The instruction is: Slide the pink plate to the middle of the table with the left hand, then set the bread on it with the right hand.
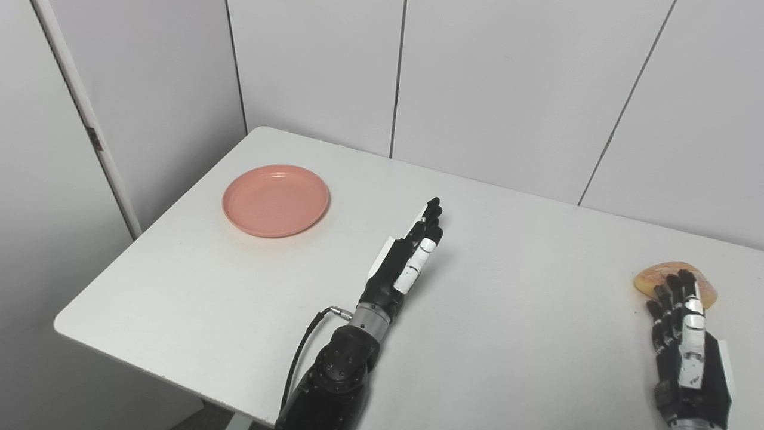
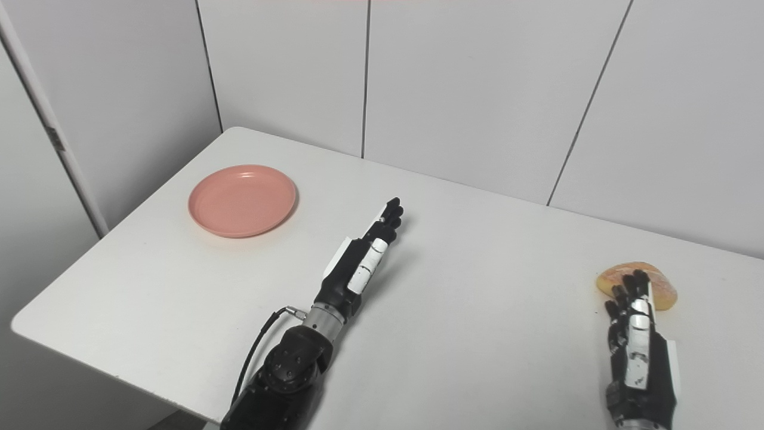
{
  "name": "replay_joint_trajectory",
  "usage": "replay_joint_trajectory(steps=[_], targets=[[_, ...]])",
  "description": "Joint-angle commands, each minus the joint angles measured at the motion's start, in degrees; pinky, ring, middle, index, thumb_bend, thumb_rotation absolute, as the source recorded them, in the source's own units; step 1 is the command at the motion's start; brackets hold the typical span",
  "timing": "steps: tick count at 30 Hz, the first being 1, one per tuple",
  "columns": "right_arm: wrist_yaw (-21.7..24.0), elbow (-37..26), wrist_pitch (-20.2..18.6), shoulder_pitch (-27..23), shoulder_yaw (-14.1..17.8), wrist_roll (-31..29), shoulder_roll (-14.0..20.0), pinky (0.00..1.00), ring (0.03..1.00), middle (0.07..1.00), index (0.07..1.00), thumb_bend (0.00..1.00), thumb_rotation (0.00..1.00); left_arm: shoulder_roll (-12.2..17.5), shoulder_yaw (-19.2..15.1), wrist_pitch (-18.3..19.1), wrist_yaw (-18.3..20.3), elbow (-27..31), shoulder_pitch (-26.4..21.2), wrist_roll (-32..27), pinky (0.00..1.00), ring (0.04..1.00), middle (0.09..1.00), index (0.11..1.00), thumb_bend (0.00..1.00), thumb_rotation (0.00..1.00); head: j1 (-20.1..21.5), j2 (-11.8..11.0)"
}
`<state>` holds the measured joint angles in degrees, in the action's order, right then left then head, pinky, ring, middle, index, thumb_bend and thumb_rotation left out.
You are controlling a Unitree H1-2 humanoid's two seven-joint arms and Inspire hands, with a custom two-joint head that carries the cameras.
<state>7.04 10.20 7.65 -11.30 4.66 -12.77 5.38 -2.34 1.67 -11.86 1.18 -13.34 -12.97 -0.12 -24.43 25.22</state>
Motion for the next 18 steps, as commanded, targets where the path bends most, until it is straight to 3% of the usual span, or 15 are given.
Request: replay_joint_trajectory(steps=[1,9,15,18], targets=[[0.18,-0.56,-0.72,0.78,0.11,-0.04,0.05,1.0,1.0,1.0,1.0,0.48,0.97,-0.26,-0.3,1.0,0.53,0.54,1.69,-1.42,1.0,1.0,1.0,1.0,0.72,1.0,0.05,-0.05],[-0.04,-1.99,-1.17,1.19,0.0,-0.29,-0.69,1.0,1.0,1.0,1.0,0.47,0.95,0.93,-2.21,5.01,-0.14,7.67,0.92,-2.88,1.0,1.0,1.0,1.0,0.68,1.0,-0.3,-0.43],[0.08,-2.39,-1.49,1.31,-0.18,0.0,-0.65,1.0,1.0,1.0,1.0,0.46,0.96,2.71,-5.05,10.62,-0.48,12.9,-0.52,-4.48,1.0,1.0,1.0,1.0,0.75,1.0,-0.88,-0.81],[0.55,-2.21,-1.6,1.28,-0.18,-0.39,-0.46,1.0,1.0,1.0,1.0,0.47,0.95,3.69,-6.53,11.41,-0.95,15.06,-1.17,-4.55,1.0,1.0,1.0,1.0,0.73,1.0,-1.47,-1.3]])
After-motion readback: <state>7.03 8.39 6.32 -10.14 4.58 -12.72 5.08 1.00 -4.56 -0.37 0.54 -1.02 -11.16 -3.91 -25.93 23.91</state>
